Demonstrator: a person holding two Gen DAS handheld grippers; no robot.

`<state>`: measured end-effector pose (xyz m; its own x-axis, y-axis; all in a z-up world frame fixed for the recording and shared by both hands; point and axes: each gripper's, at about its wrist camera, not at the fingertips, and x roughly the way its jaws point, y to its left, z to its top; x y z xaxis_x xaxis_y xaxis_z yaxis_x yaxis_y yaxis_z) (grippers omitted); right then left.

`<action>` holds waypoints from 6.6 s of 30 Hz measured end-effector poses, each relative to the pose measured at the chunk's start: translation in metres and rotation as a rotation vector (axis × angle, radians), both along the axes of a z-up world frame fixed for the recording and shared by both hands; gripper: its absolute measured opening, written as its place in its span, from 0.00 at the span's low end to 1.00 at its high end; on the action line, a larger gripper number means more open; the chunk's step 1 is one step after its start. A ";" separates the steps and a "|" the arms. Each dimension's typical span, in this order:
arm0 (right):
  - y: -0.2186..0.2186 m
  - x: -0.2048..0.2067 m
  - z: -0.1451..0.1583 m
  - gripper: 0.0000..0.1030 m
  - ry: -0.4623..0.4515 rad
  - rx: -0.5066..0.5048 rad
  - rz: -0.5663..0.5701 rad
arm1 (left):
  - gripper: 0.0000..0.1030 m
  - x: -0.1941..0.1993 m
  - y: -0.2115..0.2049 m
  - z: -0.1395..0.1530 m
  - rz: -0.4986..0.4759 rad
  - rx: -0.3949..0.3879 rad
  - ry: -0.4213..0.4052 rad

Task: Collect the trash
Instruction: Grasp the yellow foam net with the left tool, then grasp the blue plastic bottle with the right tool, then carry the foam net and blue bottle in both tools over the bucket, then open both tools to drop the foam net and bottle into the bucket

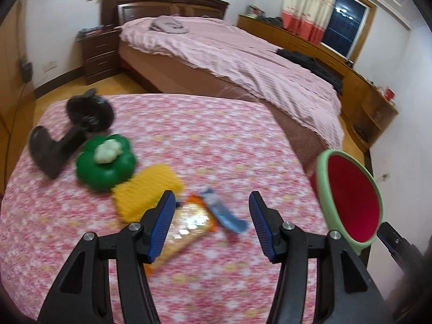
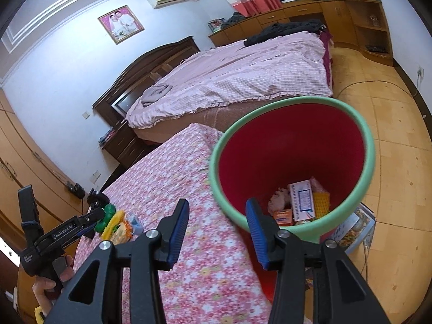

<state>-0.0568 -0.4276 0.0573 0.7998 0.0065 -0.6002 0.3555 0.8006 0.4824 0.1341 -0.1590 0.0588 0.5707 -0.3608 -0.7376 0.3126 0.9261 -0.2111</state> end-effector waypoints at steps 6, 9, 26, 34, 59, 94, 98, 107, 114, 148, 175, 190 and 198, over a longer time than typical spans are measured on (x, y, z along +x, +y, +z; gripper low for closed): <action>0.013 0.012 -0.006 0.47 0.016 0.003 0.025 | 0.55 0.013 0.033 -0.009 0.080 0.004 0.025; 0.019 0.020 -0.011 0.47 0.031 0.003 0.038 | 0.55 0.019 0.047 -0.018 0.116 0.006 0.048; 0.041 0.052 -0.032 0.48 0.110 0.005 0.087 | 0.55 0.051 0.074 -0.064 0.187 -0.094 0.185; 0.048 0.061 -0.039 0.48 0.132 0.009 0.105 | 0.46 0.059 0.073 -0.069 0.164 -0.170 0.190; 0.090 0.063 -0.026 0.48 0.110 -0.016 0.183 | 0.11 0.014 0.111 -0.030 0.152 -0.202 0.088; 0.151 0.153 -0.066 0.20 0.182 -0.001 0.297 | 0.11 -0.001 0.140 -0.053 0.191 -0.058 0.041; 0.150 0.151 -0.066 0.20 0.172 0.000 0.297 | 0.11 -0.001 0.138 -0.053 0.187 -0.059 0.040; 0.139 0.129 -0.053 0.20 0.134 0.016 0.268 | 0.11 -0.012 0.127 -0.039 0.154 -0.066 0.006; 0.127 0.102 -0.035 0.20 0.081 0.019 0.241 | 0.11 -0.028 0.114 -0.024 0.111 -0.080 -0.022; -0.006 -0.031 0.013 0.20 -0.086 0.029 -0.118 | 0.11 -0.062 -0.063 0.029 -0.286 -0.056 -0.097; -0.093 -0.044 -0.040 0.20 0.020 0.069 -0.282 | 0.11 -0.054 -0.200 -0.028 -0.473 0.018 0.005; -0.099 -0.031 -0.052 0.21 0.045 0.069 -0.266 | 0.31 -0.048 -0.207 -0.037 -0.455 0.027 0.034; -0.095 -0.033 -0.047 0.24 0.025 0.071 -0.255 | 0.31 -0.050 -0.197 -0.027 -0.443 0.027 0.014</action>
